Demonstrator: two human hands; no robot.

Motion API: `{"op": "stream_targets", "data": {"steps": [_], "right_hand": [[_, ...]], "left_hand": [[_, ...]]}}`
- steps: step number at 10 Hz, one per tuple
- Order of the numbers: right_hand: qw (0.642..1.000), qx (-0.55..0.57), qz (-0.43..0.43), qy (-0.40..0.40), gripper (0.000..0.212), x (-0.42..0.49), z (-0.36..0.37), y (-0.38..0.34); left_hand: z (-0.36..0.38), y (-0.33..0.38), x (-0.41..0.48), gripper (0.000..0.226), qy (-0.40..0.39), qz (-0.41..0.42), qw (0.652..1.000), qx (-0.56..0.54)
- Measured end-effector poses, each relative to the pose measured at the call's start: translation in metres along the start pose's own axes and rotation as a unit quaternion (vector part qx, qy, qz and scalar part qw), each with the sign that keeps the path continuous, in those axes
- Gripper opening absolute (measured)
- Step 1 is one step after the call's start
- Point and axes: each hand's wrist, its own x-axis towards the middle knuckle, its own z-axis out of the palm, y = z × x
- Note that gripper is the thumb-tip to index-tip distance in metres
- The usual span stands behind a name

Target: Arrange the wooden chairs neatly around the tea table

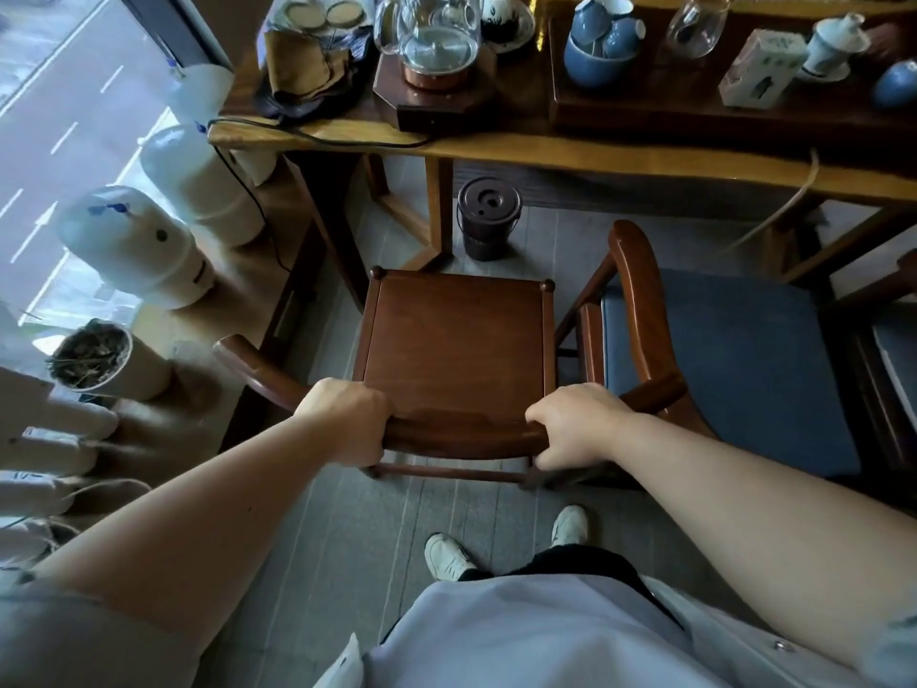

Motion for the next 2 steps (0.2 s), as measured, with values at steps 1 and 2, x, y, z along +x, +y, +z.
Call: {"op": "stream_targets", "data": {"steps": [1,2], "right_hand": [[1.0,0.001,0.007,-0.006,0.025,-0.0036,0.0038,0.0014],[1.0,0.012,0.002,0.005,0.027,-0.0079,0.0039,0.0021]], "left_hand": [[0.0029,0.0059,-0.0014,0.009,0.002,-0.003,1.0,-0.008],[0.0008,0.0063,-0.0011,0.009,0.0,0.001,1.0,-0.016]]}}
